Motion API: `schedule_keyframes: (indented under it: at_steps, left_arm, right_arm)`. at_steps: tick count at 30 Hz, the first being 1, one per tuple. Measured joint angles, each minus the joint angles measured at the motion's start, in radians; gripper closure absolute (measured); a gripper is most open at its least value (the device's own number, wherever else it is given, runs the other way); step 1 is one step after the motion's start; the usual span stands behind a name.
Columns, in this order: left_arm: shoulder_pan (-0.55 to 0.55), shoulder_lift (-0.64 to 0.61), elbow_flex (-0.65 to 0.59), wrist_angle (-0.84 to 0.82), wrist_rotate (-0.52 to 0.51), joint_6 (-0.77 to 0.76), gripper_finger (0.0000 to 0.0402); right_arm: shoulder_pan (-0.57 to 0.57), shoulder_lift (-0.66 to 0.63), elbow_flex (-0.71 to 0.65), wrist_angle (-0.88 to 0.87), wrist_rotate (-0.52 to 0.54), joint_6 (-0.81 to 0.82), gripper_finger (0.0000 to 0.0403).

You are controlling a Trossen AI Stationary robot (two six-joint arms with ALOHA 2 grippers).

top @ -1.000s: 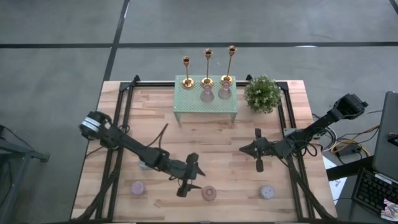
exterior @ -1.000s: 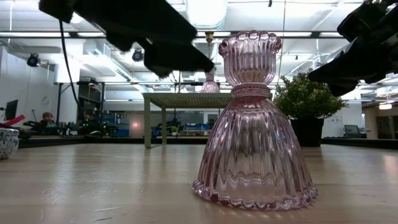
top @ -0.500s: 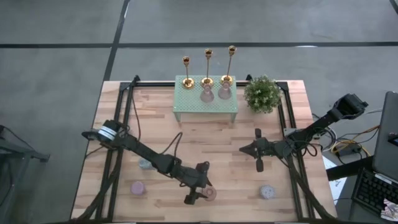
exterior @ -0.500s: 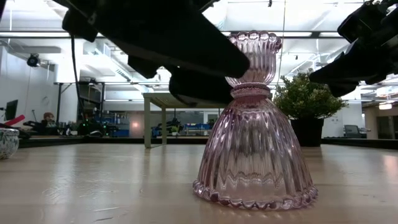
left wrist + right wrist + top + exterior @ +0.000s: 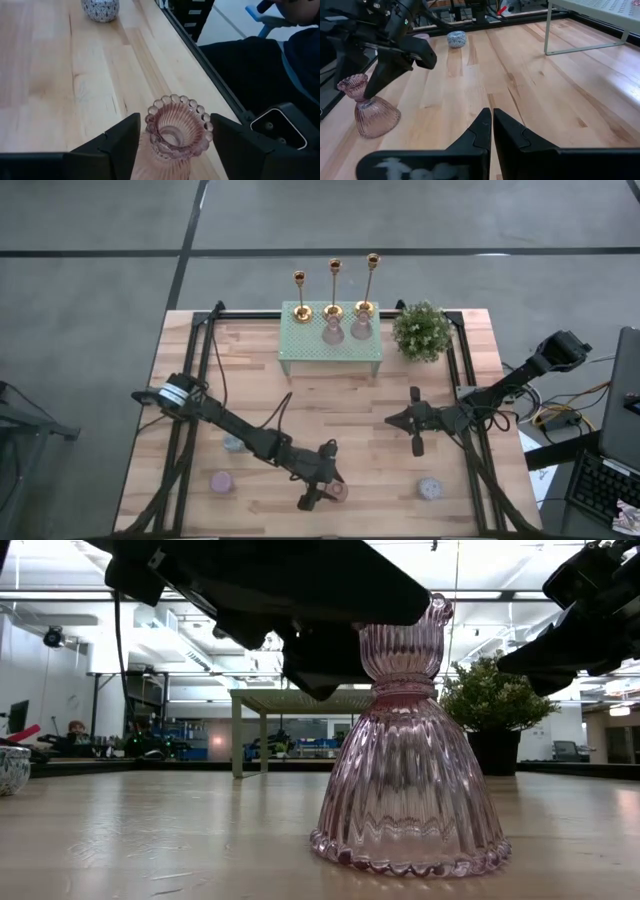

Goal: Pick & Place candle stick holders
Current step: Put the pink glass candle holder on the shelf aligned with the other pink glass candle holders

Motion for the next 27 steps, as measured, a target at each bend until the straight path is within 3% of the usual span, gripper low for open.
schedule_keyframes:
  at_steps: [11,27]
  left_arm:
    - [0.001,0.0,0.0,0.017,0.0,0.018,0.0228]
    - [0.052,-0.037,0.0,0.011,-0.002,-0.013,0.0224]
  right_arm:
    - [0.0,0.0,0.0,0.0,0.0,0.0,0.039]
    - [0.0,0.0,0.0,-0.001,0.0,-0.001,0.039]
